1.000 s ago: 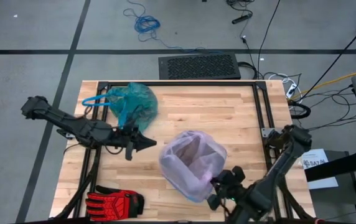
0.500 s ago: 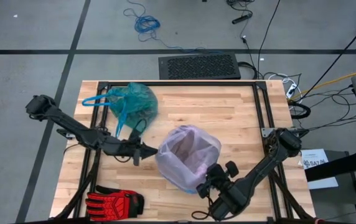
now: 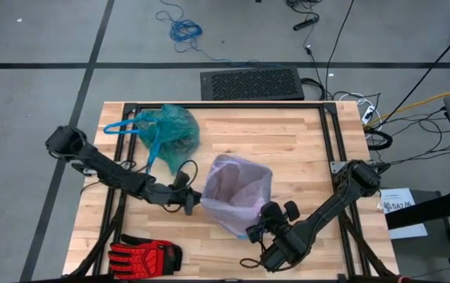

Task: Place trash/remove bag and relplace
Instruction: Insert the trash bag into the trash bin

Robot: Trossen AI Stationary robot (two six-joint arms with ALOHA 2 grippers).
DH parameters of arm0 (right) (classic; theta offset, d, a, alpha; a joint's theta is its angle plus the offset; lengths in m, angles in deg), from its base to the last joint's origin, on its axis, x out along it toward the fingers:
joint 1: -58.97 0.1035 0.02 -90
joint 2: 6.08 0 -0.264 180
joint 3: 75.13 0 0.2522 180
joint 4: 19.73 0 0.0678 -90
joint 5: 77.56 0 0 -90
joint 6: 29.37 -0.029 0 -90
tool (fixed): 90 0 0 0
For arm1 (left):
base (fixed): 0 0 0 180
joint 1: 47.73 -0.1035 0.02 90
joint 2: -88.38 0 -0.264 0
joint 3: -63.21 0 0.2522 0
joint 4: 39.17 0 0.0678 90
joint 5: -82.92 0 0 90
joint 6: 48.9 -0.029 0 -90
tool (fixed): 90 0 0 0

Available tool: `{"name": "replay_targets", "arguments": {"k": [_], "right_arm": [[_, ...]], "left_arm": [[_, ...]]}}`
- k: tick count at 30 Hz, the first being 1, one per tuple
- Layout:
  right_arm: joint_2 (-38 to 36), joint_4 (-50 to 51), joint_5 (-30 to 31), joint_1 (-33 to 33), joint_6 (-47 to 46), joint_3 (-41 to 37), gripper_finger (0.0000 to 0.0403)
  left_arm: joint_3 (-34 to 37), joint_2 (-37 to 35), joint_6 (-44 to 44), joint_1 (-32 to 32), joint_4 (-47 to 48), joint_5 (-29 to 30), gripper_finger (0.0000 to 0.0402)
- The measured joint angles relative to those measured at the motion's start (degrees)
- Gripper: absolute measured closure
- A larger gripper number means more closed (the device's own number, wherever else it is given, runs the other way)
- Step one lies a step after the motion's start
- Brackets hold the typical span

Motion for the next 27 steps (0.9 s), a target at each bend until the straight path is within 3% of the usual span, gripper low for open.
{"name": "replay_targets", "arguments": {"k": [7, 12, 20, 22, 27], "right_arm": [[-0.9, -6.49, -1.07, -0.16, -1.02, -3.29, 0.0403], [-2.25, 0.91, -5.58, 1.58, -0.47, 1.13, 0.0403], [-4.53, 16.36, -4.15, 5.46, -0.43, 13.8, 0.0403], [-5.22, 15.96, -2.02, 6.66, 1.57, 16.11, 0.0403], [-3.71, 5.93, 11.74, 9.62, 6.25, 16.69, 0.0403]], "left_arm": [[0.0, 2.25, 1.95, -2.44, -0.94, -0.31, 0.0402], [-0.02, 1.97, 1.56, -3.58, -0.47, -0.67, 0.0402], [-0.02, 0.88, 1.05, -4.0, -0.62, -0.42, 0.0402], [-0.02, 0.33, 0.24, -4.08, -0.61, -0.27, 0.0402], [-0.02, 0.29, 0.34, -5.45, -0.9, -0.18, 0.0402]]}}
